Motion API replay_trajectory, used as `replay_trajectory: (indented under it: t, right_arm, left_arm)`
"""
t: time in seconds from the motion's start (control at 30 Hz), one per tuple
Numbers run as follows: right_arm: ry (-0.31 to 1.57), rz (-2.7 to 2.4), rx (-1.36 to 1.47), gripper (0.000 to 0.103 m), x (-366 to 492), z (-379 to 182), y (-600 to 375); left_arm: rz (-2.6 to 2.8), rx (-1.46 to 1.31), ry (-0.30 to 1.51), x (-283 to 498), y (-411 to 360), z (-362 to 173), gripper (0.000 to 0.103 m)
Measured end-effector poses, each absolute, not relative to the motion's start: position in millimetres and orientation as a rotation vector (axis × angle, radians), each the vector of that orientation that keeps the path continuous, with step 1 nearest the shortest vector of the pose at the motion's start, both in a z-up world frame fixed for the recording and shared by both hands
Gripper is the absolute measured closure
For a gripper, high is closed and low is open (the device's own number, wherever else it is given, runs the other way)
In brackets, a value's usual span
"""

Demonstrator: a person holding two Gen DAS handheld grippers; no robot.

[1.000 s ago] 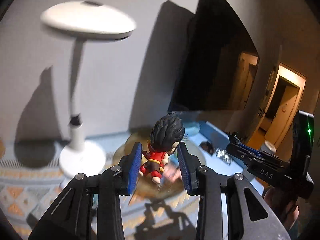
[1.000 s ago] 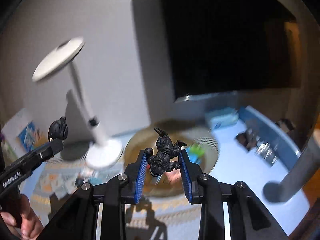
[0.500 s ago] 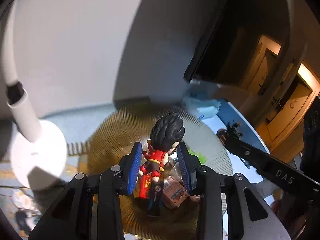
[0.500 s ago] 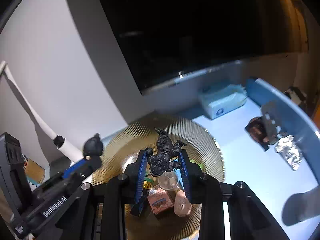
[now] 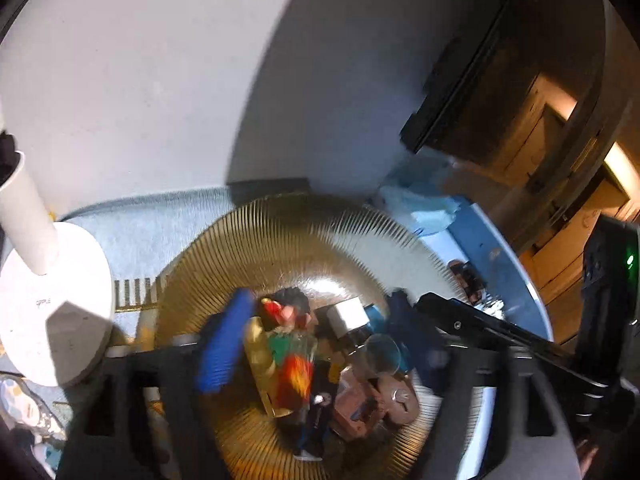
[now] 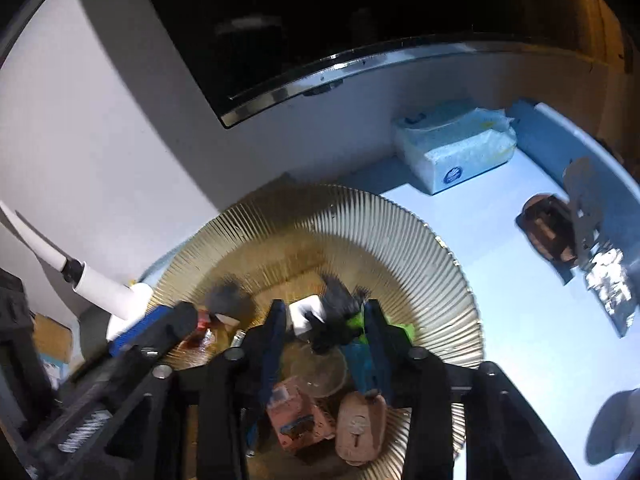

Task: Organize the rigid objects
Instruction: 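Withdraw both grippers from the bowl back toward the remaining items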

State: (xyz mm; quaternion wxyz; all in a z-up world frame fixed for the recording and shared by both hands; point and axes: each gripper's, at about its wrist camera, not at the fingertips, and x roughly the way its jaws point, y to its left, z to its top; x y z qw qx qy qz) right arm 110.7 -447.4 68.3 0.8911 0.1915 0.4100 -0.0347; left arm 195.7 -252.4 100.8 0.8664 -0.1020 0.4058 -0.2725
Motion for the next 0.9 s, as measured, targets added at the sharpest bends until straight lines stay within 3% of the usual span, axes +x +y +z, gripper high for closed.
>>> replay_trajectory:
  t: [0.03,0.07,0.13,0.33,0.63,0.77,0.9]
  right_arm:
    - [0.834,-0.076,0.389,0.06,106,72,-447]
    - [0.811,-0.069,0.386,0.05,100,77,-447]
    - [0.784,-0.062,0.4,0.044,91,86,-448]
    - [0.744,0.049,0.472,0.044,44,116,-424]
    - [0.695,0.235,0.391,0.043,-19,150,-351]
    - [0.674,0.36,0.358,0.043,-47,154,-307]
    - [0.657,0.438,0.28,0.038,-65,140,-268]
  left_arm:
    - [-0.583,-0.223,0.828,190,-247,107,0.019]
    - [-0.585,-0.215,0.822,188,-245,111,0.019]
    - [-0.586,-0.197,0.82,179,-239,120,0.019]
    - [-0.65,-0.189,0.764,129,-200,153,0.019]
    - [-0.567,-0.206,0.499,23,-76,229,0.017]
    - [-0.455,-0.262,0.382,-24,-13,239,0.003]
    - [-0.319,-0.222,0.34,-48,19,226,0.002]
